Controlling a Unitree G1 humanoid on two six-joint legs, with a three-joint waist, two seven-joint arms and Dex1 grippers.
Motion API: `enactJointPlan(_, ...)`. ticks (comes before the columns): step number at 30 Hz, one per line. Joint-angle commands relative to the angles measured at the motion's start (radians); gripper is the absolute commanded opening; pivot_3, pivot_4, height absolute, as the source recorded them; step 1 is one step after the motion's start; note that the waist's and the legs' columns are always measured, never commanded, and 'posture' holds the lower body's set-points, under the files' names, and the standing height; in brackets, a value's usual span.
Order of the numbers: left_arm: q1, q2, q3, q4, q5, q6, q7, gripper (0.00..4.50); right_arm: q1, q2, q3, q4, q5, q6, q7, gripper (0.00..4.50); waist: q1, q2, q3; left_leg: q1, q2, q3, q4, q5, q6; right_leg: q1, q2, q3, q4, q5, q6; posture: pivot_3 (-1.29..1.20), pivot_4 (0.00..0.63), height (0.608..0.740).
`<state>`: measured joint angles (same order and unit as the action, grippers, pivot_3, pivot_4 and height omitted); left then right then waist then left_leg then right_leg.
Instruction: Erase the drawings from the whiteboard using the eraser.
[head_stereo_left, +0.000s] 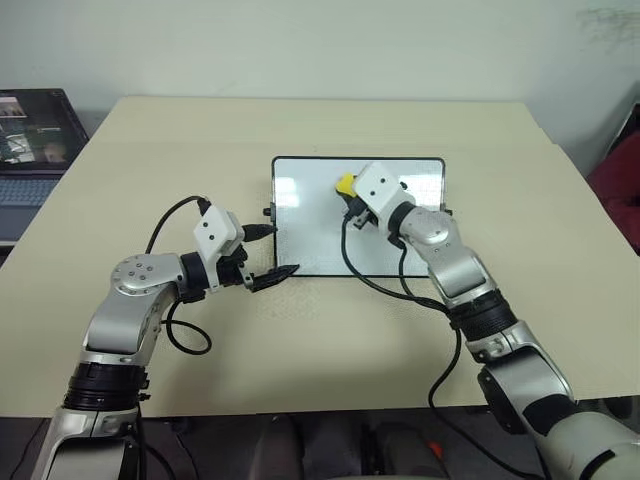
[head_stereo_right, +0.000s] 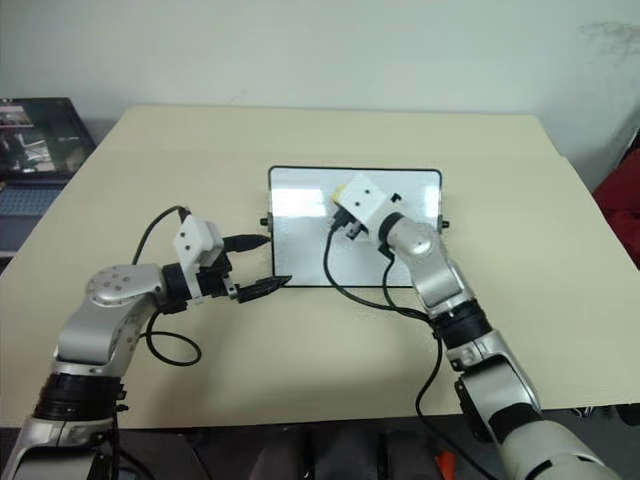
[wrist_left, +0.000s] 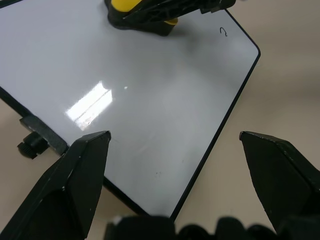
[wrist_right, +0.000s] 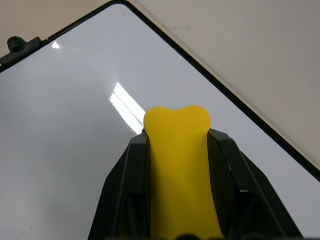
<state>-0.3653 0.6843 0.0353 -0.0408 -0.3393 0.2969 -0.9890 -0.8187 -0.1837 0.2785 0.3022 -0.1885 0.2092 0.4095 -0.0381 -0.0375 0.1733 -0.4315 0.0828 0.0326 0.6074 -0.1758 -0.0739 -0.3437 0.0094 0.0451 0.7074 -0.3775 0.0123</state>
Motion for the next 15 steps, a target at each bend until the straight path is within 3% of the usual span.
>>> enactJointPlan(1,0.002,0.007,0.018,-0.034,-0.002,-0.017,0.007,4.50,0.012,0.013,0.017,0.037,-0.010,-0.032,0.003,1.20,-0.002,0.000,0.000,0.000,0.000,0.000,0.000,0.000,0.000,0.000,0.000,0.000,0.000,0.000,0.000,0.00,0.150,0.740)
enactJointPlan(10,0.011,-0.003,0.013,-0.050,-0.008,-0.010,0.019,4.50,0.198,0.025,0.143,-0.022,-0.039,-0.028,0.091,1.20,-0.003,-0.001,-0.001,0.004,0.000,0.000,0.000,0.000,0.000,0.003,-0.001,-0.001,0.004,0.000,0.000,0.00,0.150,0.740)
enactJointPlan(15,0.003,-0.013,0.003,-0.048,-0.007,-0.012,0.021,4.50,0.192,0.025,0.103,-0.117,-0.022,-0.005,0.086,1.19,-0.003,-0.001,-0.001,0.008,0.000,0.000,0.001,0.001,0.001,0.006,-0.001,-0.001,0.006,0.000,0.000,0.00,0.150,0.740)
